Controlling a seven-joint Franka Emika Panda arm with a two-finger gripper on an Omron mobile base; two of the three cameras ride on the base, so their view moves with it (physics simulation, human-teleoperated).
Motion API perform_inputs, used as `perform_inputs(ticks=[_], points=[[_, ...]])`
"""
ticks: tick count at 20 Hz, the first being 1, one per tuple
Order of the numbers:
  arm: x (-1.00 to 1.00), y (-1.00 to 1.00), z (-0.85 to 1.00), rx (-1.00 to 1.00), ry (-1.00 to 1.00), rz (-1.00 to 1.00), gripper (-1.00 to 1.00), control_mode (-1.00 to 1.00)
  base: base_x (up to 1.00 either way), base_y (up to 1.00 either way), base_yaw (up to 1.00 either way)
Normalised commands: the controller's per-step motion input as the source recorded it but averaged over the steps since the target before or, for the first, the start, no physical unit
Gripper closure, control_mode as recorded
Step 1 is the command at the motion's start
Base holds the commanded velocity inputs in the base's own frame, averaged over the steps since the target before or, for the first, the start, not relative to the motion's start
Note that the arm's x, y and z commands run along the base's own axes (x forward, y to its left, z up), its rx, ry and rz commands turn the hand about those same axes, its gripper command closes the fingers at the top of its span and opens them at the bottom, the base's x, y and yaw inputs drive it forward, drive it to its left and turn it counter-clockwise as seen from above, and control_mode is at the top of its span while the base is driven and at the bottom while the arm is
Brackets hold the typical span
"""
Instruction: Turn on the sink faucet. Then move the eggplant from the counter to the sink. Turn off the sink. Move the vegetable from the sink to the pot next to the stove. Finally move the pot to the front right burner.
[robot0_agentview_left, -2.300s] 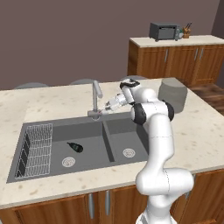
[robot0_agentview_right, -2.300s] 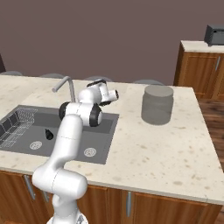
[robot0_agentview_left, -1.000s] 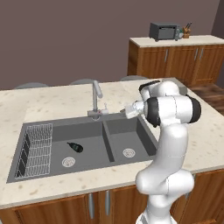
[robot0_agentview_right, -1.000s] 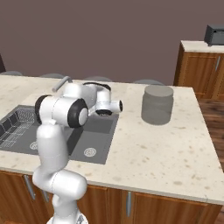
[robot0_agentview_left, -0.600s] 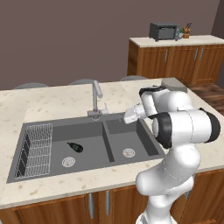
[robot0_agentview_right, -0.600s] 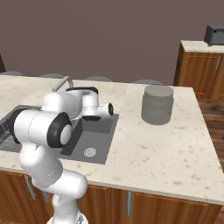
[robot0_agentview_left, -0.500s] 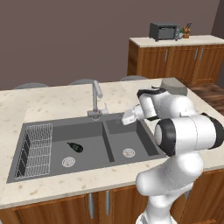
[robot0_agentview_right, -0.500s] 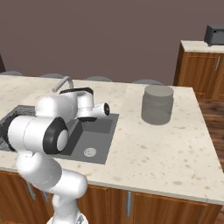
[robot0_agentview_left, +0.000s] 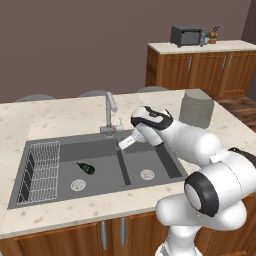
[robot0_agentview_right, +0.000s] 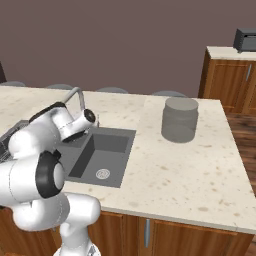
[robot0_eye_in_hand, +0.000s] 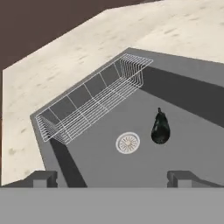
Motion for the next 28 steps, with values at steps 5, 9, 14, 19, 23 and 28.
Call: perform_inputs(ticks=[5,9,14,19,23,28], points=[[0.0,0.91,-0.17,-0.26,0.31,-0.01,-1.0,-1.0,0.0,0.0,0.0],[0.06,0.83,-0.26,-0.28,0.26,-0.03,-1.0,-1.0,0.0,0.0,0.0],[0.07,0.34,-0.23,-0.17,0.1,-0.01,-1.0,-1.0,0.0,0.0,0.0],[0.14,0.0,-0.18,-0.04,0.0,0.0,-1.0,-1.0,0.0,0.0,0.0],[0.22,0.0,-0.34,-0.06,0.0,-0.01,-1.0,-1.0,0.0,0.0,0.0],[0.29,0.0,-0.33,-0.03,-0.01,-0.04,-1.0,-1.0,0.0,0.0,0.0]])
